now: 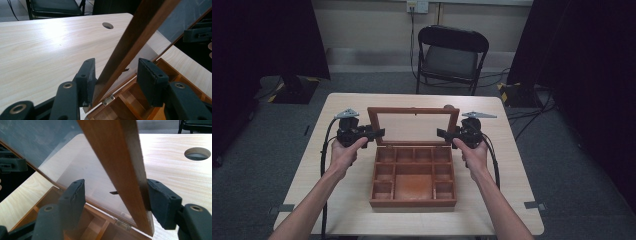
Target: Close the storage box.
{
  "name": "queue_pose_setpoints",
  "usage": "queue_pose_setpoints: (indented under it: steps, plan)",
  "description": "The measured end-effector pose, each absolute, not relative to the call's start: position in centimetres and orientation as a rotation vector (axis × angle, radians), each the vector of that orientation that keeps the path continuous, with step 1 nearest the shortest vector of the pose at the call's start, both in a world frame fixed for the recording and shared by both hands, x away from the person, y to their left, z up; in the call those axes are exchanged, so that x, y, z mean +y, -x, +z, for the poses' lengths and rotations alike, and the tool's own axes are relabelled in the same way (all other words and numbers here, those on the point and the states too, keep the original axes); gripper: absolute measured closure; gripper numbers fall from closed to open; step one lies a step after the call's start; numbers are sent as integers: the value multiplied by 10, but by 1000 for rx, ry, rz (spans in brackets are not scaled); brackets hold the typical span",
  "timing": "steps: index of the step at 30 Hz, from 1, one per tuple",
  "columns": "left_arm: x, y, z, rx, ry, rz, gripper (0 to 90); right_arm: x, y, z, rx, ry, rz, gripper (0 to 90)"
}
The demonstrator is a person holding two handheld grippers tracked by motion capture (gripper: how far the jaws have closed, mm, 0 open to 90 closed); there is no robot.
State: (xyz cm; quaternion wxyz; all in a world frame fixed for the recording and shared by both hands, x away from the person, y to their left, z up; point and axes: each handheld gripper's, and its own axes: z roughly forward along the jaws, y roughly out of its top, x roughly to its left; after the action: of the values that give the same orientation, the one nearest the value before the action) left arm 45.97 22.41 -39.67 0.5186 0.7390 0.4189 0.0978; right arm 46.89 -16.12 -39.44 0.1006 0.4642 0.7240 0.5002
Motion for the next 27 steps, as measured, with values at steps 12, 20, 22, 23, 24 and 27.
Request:
queue_pose_setpoints:
  steps: [12, 20, 22, 23, 24, 27]
  plan:
    - [223, -449, -395, 998, -1792, 242, 467, -158, -454, -394, 2146, -1375, 1467, 262]
    - [223, -447, -396, 993, -1787, 233, 457, -167, -446, -394, 2141, -1394, 1465, 260]
    - [223, -446, -396, 994, -1786, 238, 458, -168, -444, -393, 2140, -1398, 1455, 269]
    - [223, -446, -395, 992, -1788, 238, 457, -169, -443, -393, 2139, -1390, 1442, 269]
    - [223, -445, -395, 995, -1785, 240, 455, -169, -443, -393, 2145, -1386, 1428, 270]
    - [223, -443, -394, 996, -1776, 239, 439, -171, -440, -392, 2138, -1390, 1438, 293]
